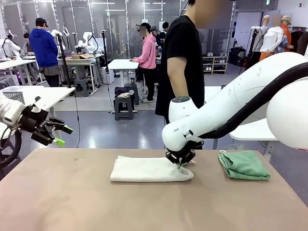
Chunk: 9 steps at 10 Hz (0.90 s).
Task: Fold the towels and place them in the basket.
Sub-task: When a person lays out a Towel with hook on the table, fold it in half twice.
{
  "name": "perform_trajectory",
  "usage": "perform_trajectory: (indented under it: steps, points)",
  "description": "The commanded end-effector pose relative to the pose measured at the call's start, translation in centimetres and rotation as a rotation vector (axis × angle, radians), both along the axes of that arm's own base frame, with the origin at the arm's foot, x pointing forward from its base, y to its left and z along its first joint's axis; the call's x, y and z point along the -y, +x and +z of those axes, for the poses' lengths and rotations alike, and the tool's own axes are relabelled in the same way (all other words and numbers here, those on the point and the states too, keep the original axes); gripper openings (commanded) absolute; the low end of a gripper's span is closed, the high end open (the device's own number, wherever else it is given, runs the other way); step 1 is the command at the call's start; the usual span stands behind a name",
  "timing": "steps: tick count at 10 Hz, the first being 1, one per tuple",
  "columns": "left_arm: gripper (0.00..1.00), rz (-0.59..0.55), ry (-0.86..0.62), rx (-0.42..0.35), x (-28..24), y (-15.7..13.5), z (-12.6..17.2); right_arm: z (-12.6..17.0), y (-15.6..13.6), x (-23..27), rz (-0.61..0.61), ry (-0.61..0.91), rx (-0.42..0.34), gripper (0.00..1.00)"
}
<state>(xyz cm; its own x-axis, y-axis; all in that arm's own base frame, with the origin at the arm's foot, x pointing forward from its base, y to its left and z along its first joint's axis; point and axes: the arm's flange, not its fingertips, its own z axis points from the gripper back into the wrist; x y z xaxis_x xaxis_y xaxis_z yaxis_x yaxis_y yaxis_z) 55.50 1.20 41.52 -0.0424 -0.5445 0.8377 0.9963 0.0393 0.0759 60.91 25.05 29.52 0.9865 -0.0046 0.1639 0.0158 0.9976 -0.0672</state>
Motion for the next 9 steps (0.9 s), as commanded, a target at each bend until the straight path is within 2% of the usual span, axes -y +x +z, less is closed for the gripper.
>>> perform_trajectory:
  steps: [1,3,5,9]
  points:
    - [1.00,0.001,0.001,0.002,0.0,-0.1,0.1,-0.2,-0.2,2.7,0.047,-0.041,0.060,0.03]
    - [1.00,0.001,0.001,0.002,0.0,-0.1,0.1,1.0,-0.6,3.8,0.046,-0.050,0.082,0.03]
    - [1.00,0.001,0.001,0.002,0.0,-0.1,0.1,3.5,-0.8,3.3,0.073,-0.052,0.113,0.03]
    - [1.00,0.001,0.001,0.002,0.0,-0.1,0.1,8.4,-0.2,-2.2,0.066,-0.107,0.044,0.03]
